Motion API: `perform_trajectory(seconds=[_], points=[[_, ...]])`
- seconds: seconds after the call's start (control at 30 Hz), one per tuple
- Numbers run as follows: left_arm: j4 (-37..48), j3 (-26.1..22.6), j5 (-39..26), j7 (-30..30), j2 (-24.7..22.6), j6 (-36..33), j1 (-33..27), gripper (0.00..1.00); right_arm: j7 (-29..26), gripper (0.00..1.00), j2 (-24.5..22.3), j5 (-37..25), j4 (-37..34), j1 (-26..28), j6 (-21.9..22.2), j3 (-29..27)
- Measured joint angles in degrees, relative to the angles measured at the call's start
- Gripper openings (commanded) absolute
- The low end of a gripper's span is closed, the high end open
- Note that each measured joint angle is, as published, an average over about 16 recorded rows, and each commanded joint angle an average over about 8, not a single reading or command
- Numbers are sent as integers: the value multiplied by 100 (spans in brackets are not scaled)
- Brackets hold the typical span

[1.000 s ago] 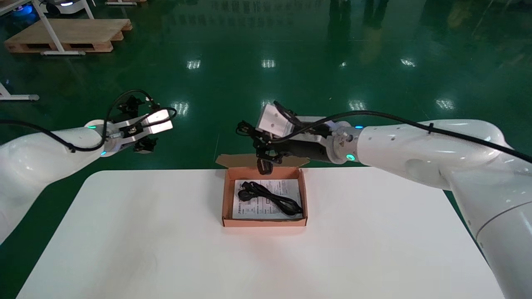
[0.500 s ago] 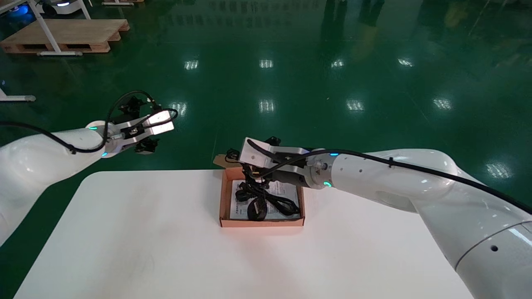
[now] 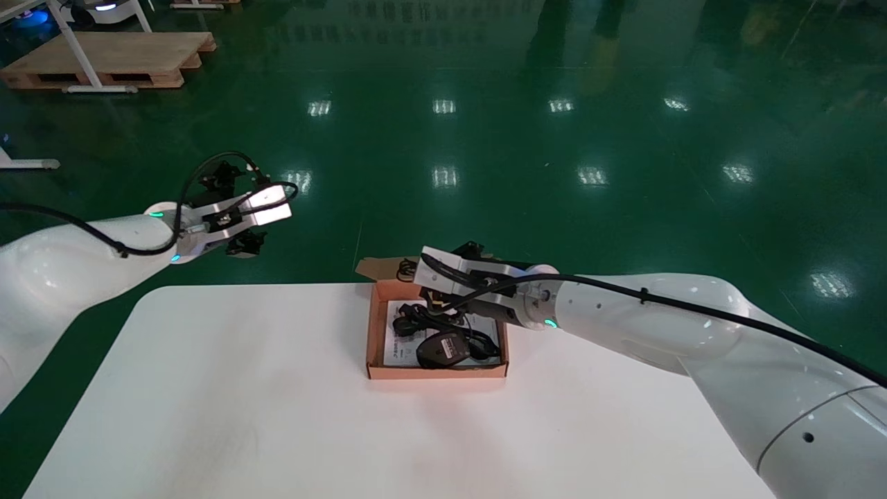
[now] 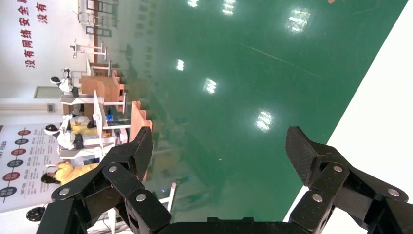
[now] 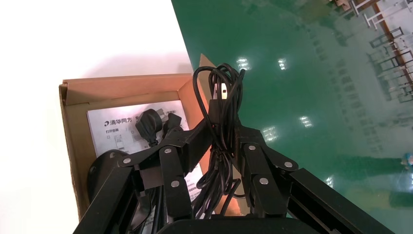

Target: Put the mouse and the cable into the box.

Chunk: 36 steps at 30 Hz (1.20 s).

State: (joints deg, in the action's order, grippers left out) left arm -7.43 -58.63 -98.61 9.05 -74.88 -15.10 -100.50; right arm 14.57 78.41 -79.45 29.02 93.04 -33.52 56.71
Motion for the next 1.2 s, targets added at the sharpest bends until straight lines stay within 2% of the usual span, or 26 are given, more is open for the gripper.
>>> perform_trajectory(seconds=[0.43, 0.63, 0.83, 1.2], points=[[-24, 14, 16, -4, 10, -23, 16, 100, -17, 100, -15, -37, 3, 9, -76, -57], [-232, 147, 193, -65, 134, -244, 138, 100, -98, 100, -150, 66, 139, -83, -255, -193], [-686, 440, 584, -201, 408, -729, 406, 100, -271, 100, -447, 323, 444, -298, -612, -471], [-1879, 1208, 1608, -559, 1128, -2002, 1107, 100, -726, 100, -1229, 1014, 1250, -871, -1537, -1194]])
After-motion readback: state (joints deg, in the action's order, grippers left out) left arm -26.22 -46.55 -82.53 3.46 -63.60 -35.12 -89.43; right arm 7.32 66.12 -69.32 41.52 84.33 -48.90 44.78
